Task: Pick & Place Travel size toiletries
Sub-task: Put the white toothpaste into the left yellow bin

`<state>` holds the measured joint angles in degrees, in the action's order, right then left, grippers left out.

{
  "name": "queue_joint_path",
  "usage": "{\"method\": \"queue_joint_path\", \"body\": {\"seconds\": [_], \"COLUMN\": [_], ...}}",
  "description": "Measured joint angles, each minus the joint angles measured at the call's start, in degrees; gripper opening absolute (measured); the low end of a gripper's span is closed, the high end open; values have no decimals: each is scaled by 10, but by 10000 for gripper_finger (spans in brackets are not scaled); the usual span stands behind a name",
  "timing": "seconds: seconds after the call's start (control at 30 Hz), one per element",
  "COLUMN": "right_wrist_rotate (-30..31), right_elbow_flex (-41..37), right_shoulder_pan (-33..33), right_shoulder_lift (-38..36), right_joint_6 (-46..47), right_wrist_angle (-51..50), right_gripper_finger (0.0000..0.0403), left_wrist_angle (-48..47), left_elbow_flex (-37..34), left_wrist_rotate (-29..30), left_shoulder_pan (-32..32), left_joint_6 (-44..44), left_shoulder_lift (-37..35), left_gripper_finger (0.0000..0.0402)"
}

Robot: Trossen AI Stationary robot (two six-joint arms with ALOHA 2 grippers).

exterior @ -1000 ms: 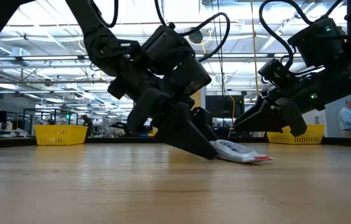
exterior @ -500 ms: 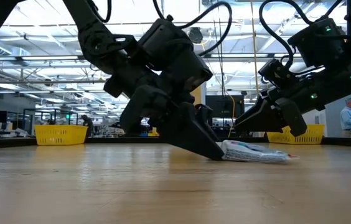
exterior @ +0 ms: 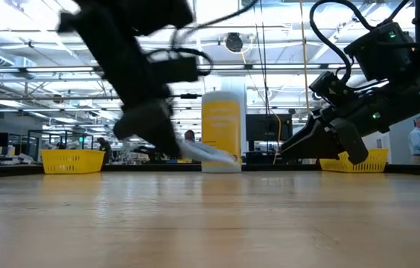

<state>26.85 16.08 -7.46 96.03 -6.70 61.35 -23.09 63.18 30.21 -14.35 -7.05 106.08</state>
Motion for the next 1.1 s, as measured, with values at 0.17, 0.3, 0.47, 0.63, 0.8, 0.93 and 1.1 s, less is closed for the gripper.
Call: {"method": "queue_joint_path", "body": {"seconds": [0.17, 0.3, 0.47, 0.63, 0.8, 0.93, 1.1], "right_wrist_rotate": [0, 0, 1, 1, 1, 1, 1], "right_elbow_flex": [0, 0, 0, 0, 0, 0, 0], "right_shoulder_pan": [0, 0, 0, 0, 0, 0, 0], "right_shoulder_lift": [0, 0, 0, 0, 0, 0, 0], "right_joint_6": [0, 0, 0, 0, 0, 0, 0], "right_wrist_angle": [-1, 0, 1, 1, 1, 1, 1], "right_gripper_finger": [171, 171, 171, 171, 171, 171, 171], "left_wrist_angle": [-259, -425, -510, -452, -350, -278, -222], "left_elbow_flex": [-23, -60, -130, -186, -200, -200, -200], "left_wrist_rotate": [150, 196, 196, 184, 154, 111, 31], "left_shoulder_pan": [17, 57, 162, 289, 399, 477, 554], "left_joint_6": [-265, -489, -613, -554, -426, -335, -265], "left_shoulder_lift": [-79, -147, -231, -285, -295, -295, -294], "left_gripper_finger": [44, 63, 70, 53, 58, 77, 76]}}
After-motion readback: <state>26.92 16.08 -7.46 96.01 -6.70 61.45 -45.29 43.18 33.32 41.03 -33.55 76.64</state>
